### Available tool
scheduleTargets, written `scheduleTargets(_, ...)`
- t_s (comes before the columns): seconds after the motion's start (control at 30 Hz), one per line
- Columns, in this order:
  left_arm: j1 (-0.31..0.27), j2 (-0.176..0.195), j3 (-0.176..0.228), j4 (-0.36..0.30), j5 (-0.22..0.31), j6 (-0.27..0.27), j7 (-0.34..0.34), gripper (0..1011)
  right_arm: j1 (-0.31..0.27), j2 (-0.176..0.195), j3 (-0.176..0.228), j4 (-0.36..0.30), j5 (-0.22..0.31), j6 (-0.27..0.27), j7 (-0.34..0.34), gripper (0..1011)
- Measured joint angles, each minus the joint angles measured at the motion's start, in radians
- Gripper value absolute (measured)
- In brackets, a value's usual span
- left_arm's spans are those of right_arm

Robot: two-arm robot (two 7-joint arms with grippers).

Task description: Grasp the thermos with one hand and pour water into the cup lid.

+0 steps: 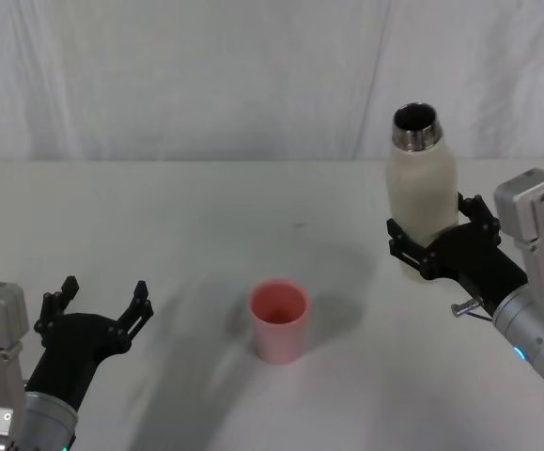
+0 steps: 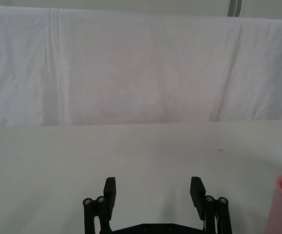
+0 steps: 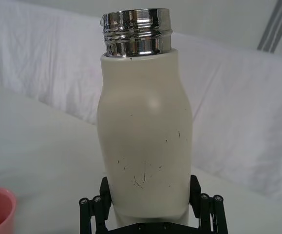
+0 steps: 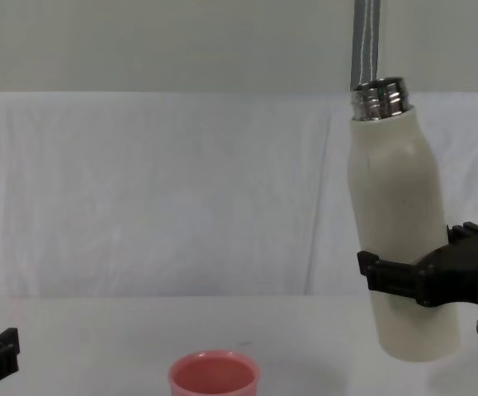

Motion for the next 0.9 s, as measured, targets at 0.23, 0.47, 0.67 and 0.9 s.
scheduleTargets(0.23,0.0,0.0,0.0,0.0,0.0,0.0,0.0,1001,0.001,-0.022,0.02,0.021,0.083,0.015,-0.003,959)
scheduleTargets(0.47,0.0,0.0,0.0,0.0,0.0,0.0,0.0,1001,0.008,-0.033,0.036,0.046,0.143,0.018,-0.015,960)
scheduleTargets(0.67,0.0,0.0,0.0,0.0,0.0,0.0,0.0,1001,0.014,-0.039,0.042,0.07,0.19,0.017,-0.027,960)
scheduleTargets(0.9,0.0,0.0,0.0,0.0,0.0,0.0,0.0,1001,0.018,-0.037,0.034,0.09,0.216,0.009,-0.042,960)
